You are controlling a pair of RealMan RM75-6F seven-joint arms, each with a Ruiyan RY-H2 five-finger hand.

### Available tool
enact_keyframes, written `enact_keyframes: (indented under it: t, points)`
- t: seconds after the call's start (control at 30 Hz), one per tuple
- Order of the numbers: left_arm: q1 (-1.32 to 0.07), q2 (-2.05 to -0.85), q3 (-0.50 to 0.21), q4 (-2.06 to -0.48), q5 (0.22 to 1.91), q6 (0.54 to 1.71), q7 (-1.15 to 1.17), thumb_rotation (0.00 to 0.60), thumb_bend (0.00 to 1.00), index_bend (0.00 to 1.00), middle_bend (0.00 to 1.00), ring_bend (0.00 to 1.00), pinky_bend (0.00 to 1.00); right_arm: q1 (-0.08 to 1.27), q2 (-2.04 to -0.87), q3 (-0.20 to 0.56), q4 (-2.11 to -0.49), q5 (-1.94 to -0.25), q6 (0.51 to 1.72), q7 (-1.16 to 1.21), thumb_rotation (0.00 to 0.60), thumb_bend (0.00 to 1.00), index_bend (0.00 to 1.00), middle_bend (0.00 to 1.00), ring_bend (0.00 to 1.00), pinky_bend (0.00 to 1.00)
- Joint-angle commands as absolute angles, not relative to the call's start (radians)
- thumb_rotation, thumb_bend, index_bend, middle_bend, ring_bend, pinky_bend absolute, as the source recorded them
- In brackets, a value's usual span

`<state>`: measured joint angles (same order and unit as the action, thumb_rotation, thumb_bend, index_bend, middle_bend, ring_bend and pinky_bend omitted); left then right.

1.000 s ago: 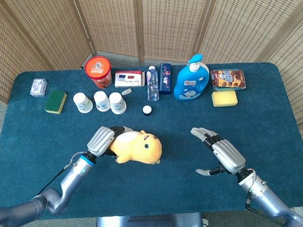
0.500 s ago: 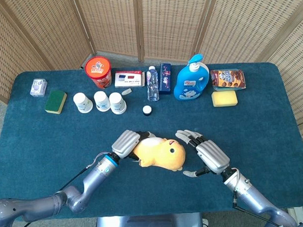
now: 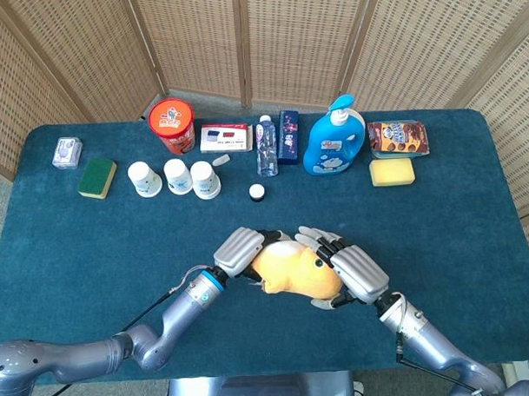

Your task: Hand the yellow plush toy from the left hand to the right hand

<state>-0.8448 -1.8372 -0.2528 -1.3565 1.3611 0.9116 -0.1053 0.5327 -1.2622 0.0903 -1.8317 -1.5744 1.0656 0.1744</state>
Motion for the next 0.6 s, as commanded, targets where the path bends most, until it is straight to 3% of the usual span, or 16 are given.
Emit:
enact_keyframes:
  t: [0.03, 0.1, 0.17, 0.23, 0.33, 0.47, 0.6]
  points:
    - [-0.851, -1.845, -0.258, -1.361, 1.344, 0.908, -0.094, 0.6, 0.14, 0.66, 0.61, 0.55, 0.77, 0.534, -1.297, 0.088, -1.814, -1.581, 1.084, 0.183, 0.6, 0.0, 0.19, 0.28, 0.25, 0.37]
    - [-0.853, -1.847, -0.259, -1.36, 1.339, 0.908, -0.092, 0.6, 0.14, 0.66, 0.61, 0.55, 0.77, 0.535, -1.304, 0.086, -1.812, -1.585, 1.086, 0.192, 0.6, 0.02, 0.33, 0.41, 0.36, 0.52]
    - [-0.855, -1.85, -0.26, -1.358, 1.332, 0.908, -0.091, 0.6, 0.14, 0.66, 0.61, 0.55, 0.77, 0.538, -1.311, 0.083, -1.81, -1.594, 1.092, 0.21, 0.6, 0.1, 0.46, 0.52, 0.46, 0.64]
    - [-0.856, -1.85, -0.259, -1.357, 1.33, 0.91, -0.09, 0.6, 0.14, 0.66, 0.6, 0.55, 0.77, 0.538, -1.314, 0.081, -1.809, -1.598, 1.097, 0.218, 0.6, 0.26, 0.59, 0.62, 0.55, 0.74]
    - [-0.855, -1.848, -0.254, -1.359, 1.331, 0.916, -0.09, 0.6, 0.13, 0.63, 0.58, 0.53, 0.77, 0.536, -1.318, 0.08, -1.807, -1.597, 1.109, 0.222, 0.6, 0.37, 0.66, 0.68, 0.6, 0.78]
    - [-0.85, -1.836, -0.243, -1.36, 1.342, 0.931, -0.085, 0.6, 0.12, 0.56, 0.49, 0.45, 0.71, 0.531, -1.317, 0.081, -1.809, -1.586, 1.119, 0.214, 0.6, 0.4, 0.68, 0.69, 0.61, 0.78]
    - [-0.841, -1.815, -0.227, -1.37, 1.349, 0.94, -0.071, 0.6, 0.1, 0.41, 0.26, 0.2, 0.46, 0.528, -1.31, 0.082, -1.812, -1.577, 1.127, 0.216, 0.6, 0.41, 0.69, 0.7, 0.61, 0.78]
